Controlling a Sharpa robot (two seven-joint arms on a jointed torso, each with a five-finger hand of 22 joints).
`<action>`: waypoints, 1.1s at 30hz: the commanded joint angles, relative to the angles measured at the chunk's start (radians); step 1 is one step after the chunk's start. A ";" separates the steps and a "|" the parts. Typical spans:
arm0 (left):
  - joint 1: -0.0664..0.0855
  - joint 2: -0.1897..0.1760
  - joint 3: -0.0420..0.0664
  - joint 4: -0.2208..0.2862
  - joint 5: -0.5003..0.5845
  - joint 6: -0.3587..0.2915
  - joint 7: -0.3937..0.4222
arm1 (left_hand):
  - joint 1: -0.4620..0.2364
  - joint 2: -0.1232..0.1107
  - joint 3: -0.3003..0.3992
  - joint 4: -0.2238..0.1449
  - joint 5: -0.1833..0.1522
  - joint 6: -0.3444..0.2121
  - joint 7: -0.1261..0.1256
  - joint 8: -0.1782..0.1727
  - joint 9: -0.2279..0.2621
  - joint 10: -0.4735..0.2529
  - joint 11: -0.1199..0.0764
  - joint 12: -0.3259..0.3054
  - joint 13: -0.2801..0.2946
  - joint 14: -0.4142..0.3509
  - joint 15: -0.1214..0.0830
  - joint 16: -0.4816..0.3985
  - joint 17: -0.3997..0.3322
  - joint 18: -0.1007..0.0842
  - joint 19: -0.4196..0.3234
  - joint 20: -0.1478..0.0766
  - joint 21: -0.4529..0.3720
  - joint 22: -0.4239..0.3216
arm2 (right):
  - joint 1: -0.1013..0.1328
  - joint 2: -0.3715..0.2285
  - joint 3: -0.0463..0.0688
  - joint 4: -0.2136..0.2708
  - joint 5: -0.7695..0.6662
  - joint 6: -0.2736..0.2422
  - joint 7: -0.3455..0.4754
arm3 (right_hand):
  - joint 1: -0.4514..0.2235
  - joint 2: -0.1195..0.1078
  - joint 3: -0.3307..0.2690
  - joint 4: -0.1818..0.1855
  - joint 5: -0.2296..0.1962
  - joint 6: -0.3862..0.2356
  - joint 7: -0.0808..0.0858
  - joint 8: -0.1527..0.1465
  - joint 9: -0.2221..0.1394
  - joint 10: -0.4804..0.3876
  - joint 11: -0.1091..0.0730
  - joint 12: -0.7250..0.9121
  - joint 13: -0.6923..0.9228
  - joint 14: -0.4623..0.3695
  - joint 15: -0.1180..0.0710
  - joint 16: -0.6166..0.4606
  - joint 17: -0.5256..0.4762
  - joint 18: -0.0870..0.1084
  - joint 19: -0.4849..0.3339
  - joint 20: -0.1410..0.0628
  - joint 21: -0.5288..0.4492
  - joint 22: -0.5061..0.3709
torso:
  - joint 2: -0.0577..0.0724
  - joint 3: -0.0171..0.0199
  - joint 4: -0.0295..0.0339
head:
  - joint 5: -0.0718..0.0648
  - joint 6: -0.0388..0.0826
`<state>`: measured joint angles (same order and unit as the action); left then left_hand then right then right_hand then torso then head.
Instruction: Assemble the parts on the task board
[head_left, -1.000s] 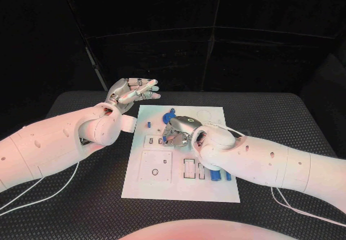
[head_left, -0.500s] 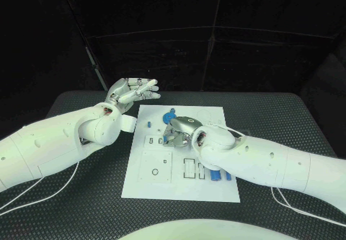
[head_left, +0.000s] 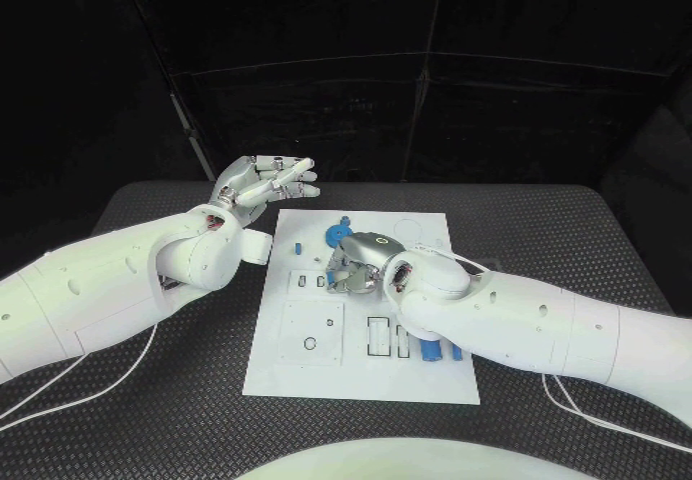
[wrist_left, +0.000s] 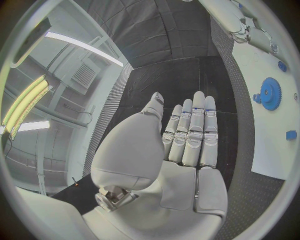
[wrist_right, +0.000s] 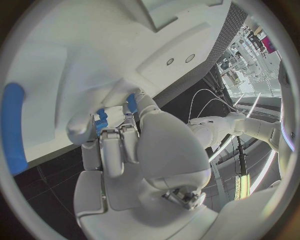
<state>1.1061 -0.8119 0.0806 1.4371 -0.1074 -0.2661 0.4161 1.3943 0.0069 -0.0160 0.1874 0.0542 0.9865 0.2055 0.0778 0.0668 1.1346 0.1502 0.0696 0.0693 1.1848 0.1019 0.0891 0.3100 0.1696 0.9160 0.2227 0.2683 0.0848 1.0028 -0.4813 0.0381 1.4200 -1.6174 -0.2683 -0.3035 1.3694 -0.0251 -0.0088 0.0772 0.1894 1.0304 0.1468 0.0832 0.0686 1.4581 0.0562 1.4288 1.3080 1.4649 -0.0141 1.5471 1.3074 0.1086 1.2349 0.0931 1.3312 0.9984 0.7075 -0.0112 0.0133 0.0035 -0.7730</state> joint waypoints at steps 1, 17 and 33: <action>0.001 0.000 0.001 0.001 -0.001 0.009 0.004 | 0.004 0.006 -0.003 -0.005 -0.001 0.000 0.007 -0.006 -0.001 -0.001 0.004 -0.003 -0.001 0.001 0.006 -0.003 -0.001 0.016 -0.006 0.003 -0.006 -0.001 | -0.006 -0.001 -0.006 -0.006 -0.004 0.020 -0.031 | -0.011 -0.001 -0.003 0.006 -0.007 -0.006 0.000 -0.003 0.000 -0.001 0.007 -0.004 0.103 0.088 0.006 -0.005 0.177 0.002 0.000 0.008 -0.005 -0.001 | 0.000 0.0002 -0.0003 | 0.000 0.000; 0.001 0.000 0.001 -0.001 -0.001 0.012 0.003 | 0.004 0.008 -0.003 -0.005 -0.001 0.001 0.005 -0.006 -0.001 -0.001 0.003 -0.003 -0.001 0.004 0.005 -0.005 -0.002 0.017 -0.002 0.004 -0.008 -0.003 | -0.007 -0.002 -0.006 0.000 -0.004 -0.084 -0.016 | -0.053 -0.059 -0.077 0.094 -0.009 -0.119 0.027 -0.017 -0.003 -0.041 0.031 -0.048 0.051 0.086 0.026 -0.007 0.172 0.003 -0.006 0.025 -0.011 -0.011 | 0.000 0.0002 -0.0002 | -0.001 -0.001; -0.001 -0.003 0.001 -0.015 -0.052 0.025 -0.050 | 0.006 0.015 -0.011 -0.006 0.001 0.027 -0.016 0.000 0.002 0.038 -0.024 0.007 0.004 0.131 -0.039 0.028 0.012 0.015 0.199 -0.049 0.068 0.016 | -0.013 -0.114 -0.003 0.139 0.123 -0.269 0.264 | 0.037 -0.068 -0.080 0.164 0.025 -0.149 0.035 0.002 0.001 -0.050 0.039 -0.048 0.040 0.087 0.035 -0.005 0.178 0.006 -0.015 0.037 -0.016 -0.022 | -0.005 0.0010 -0.0019 | 0.006 0.007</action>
<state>1.1038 -0.8140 0.0805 1.4230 -0.1193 -0.2593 0.3977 1.4030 0.0155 -0.0217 0.1817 0.0542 1.0037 0.1895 0.0778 0.0673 1.1606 0.1287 0.0707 0.0708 1.2960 0.0705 0.1074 0.3161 0.1695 1.0900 0.1826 0.3240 0.0965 0.9883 -0.5858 0.0336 1.5434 -1.5768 -0.4584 -0.1800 1.3949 -0.0916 -0.0886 0.2372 0.2099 0.8768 0.1852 0.0806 0.0685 1.4128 0.0965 1.3823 1.3079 1.4685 0.0144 1.5429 1.3073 0.1086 1.2228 0.1264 1.3189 0.9788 0.7046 -0.0098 0.0131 0.0083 -0.7702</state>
